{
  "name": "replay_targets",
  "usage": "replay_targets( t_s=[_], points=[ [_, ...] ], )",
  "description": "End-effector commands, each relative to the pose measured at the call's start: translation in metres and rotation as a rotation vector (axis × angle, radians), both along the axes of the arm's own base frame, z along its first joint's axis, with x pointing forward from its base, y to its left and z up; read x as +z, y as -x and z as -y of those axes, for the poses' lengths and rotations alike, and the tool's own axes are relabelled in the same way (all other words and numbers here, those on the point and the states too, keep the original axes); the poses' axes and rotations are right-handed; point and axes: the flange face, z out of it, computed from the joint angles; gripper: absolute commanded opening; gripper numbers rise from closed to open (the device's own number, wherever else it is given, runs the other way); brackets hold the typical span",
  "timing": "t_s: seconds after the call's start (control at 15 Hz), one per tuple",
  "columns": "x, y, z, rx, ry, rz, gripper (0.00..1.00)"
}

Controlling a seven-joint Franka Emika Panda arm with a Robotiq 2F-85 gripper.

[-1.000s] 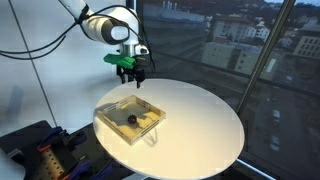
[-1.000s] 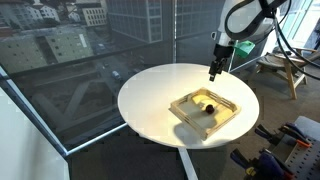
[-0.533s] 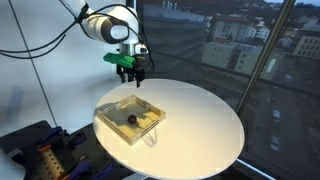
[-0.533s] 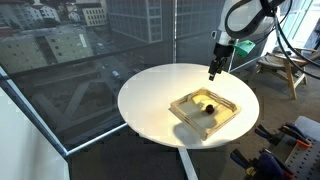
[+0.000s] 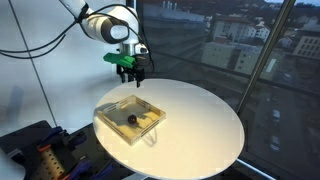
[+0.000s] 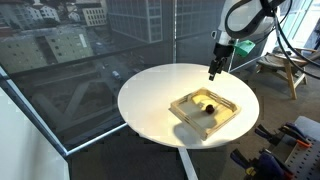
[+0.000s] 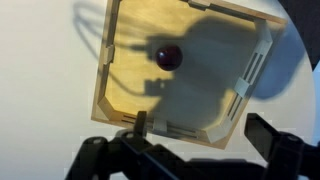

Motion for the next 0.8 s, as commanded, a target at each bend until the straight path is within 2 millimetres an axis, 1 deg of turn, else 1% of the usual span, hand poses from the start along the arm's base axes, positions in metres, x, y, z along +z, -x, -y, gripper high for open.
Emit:
replay_targets(
  t_s=[0.0,0.4,0.73],
  points=[
    [0.001,0.0,0.0,0.0,0.0,-0.001,1.0],
    [-0.003,-0.006,0.003,-0.015,0.0,0.001,1.0],
    [-0.008,-0.012,0.011,-0.033,0.003,0.004,1.0]
  ],
)
